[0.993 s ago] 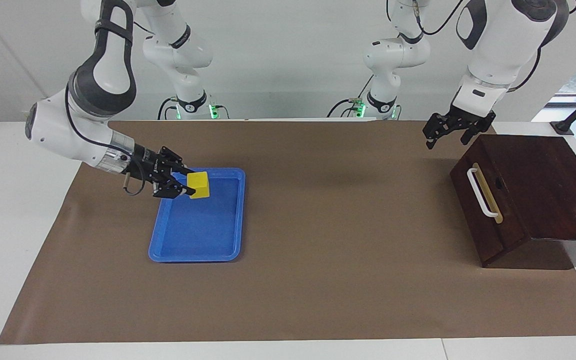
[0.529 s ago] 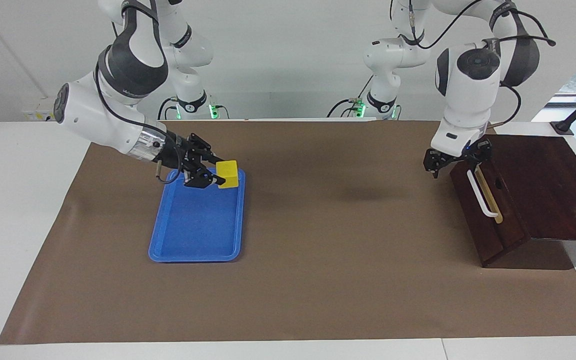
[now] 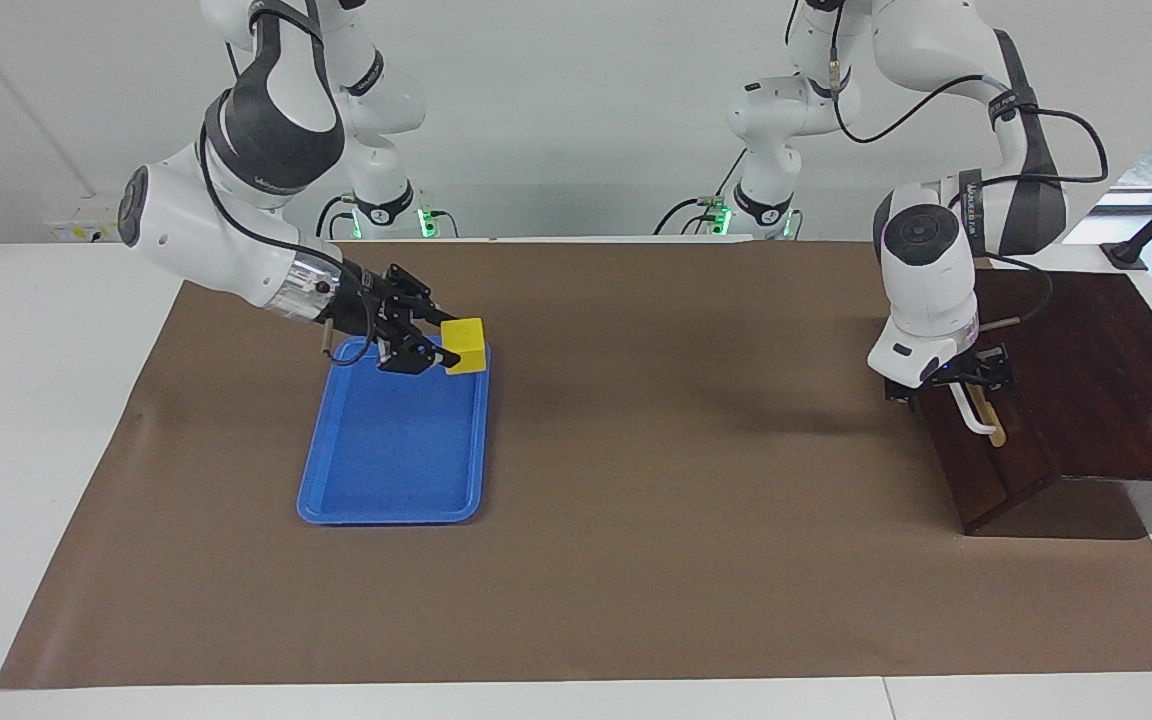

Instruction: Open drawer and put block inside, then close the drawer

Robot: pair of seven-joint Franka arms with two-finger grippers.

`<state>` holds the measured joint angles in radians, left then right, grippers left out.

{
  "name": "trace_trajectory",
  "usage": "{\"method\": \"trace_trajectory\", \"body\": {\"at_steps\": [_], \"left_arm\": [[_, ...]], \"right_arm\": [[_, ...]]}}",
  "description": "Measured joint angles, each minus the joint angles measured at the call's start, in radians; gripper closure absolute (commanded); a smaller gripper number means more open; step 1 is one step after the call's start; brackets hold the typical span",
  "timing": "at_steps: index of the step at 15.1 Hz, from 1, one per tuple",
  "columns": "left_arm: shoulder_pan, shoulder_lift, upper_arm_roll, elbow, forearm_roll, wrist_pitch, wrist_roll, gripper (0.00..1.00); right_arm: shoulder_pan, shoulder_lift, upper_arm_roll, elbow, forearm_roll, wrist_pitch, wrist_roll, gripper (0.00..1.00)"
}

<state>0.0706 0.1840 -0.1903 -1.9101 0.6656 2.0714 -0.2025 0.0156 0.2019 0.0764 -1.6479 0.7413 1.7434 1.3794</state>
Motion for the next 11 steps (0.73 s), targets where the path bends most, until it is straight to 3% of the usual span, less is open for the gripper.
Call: {"method": "trace_trajectory", "body": {"at_steps": [11], "left_arm": [[0.001,0.028,-0.004,-0.04,0.01,0.002,-0.045,0.0]], "right_arm": [[0.0,0.002,-0.001,0.008,0.047,0.013,-0.003,1.0]]}}
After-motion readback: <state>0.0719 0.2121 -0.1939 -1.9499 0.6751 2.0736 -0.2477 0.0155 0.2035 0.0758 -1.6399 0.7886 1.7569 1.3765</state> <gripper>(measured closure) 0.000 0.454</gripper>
